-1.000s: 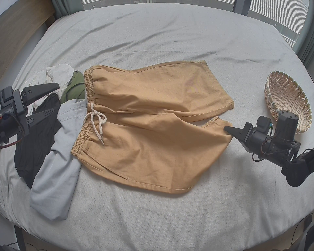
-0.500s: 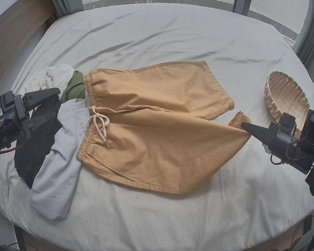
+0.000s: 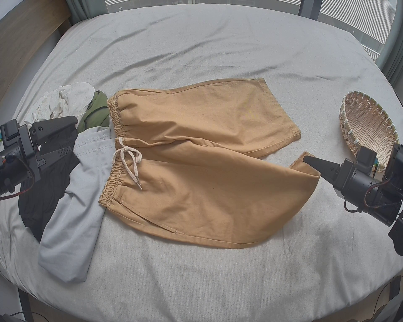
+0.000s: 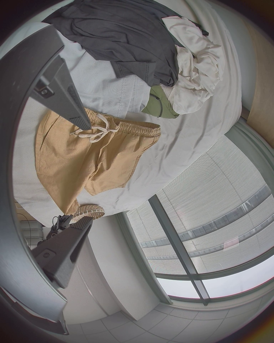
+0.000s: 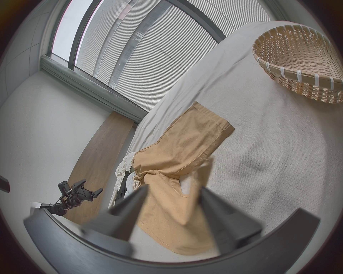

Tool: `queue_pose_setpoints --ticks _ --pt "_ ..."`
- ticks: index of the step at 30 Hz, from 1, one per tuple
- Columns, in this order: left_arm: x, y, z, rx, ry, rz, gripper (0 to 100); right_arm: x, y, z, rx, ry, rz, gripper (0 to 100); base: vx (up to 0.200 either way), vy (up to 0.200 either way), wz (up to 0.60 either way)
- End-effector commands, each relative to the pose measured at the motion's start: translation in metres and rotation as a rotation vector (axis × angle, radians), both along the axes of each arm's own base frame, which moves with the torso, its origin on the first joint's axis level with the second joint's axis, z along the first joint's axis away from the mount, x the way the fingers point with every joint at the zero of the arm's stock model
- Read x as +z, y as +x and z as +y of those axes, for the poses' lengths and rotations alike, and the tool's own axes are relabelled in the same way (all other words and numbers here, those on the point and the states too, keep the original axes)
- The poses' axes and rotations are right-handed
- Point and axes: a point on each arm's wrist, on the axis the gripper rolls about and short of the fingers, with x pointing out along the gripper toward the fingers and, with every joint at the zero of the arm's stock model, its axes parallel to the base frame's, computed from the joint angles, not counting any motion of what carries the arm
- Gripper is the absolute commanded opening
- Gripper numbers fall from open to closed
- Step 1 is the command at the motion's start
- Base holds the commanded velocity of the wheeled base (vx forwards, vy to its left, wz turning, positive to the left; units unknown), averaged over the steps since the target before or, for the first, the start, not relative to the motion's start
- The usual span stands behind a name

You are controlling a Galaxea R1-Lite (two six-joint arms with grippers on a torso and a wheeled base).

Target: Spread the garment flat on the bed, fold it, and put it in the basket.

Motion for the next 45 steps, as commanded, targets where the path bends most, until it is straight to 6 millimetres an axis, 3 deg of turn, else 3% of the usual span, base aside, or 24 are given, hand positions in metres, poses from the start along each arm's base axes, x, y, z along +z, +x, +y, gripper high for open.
queue_pose_setpoints --ticks 1,7,12,21,28,29,36,37,45 --pt "-0.005 0.0 0.0 0.0 -0.001 0.012 100 -0.004 0.003 -0.004 -0.018 -0.004 0.015 100 0.0 0.0 0.0" --pt "-0.013 -0.001 0.0 0.0 -0.001 0.016 100 -0.011 0.006 -0.012 -0.054 -0.015 0.041 100 0.0 0.0 0.0" --pt "-0.022 -0.001 0.0 0.0 -0.001 -0.001 100 -0.04 -0.002 -0.029 -0.096 -0.176 0.074 100 0.0 0.0 0.0" --pt "-0.024 -0.001 0.0 0.0 -0.001 -0.004 100 -0.067 -0.016 -0.03 0.024 -0.25 0.056 100 0.0 0.0 0.0" --pt "-0.024 -0.003 0.0 0.0 -0.001 -0.004 100 -0.09 0.002 -0.025 0.121 -0.366 -0.006 100 0.0 0.0 0.0" --pt "-0.025 -0.003 0.0 0.0 0.0 -0.002 100 -0.101 0.011 -0.024 0.136 -0.395 -0.026 100 0.0 0.0 0.0" --pt "-0.025 -0.004 0.0 0.0 0.0 -0.004 100 -0.127 0.033 -0.016 0.179 -0.415 -0.122 100 0.0 0.0 0.0" --pt "-0.025 -0.004 0.0 0.002 0.0 -0.004 100 -0.126 0.032 -0.015 0.188 -0.42 -0.126 0 0.0 0.0 0.0" --pt "-0.025 -0.004 0.0 -0.001 -0.003 -0.007 100 -0.101 0.021 -0.012 0.196 -0.406 -0.227 0 0.0 0.0 0.0"
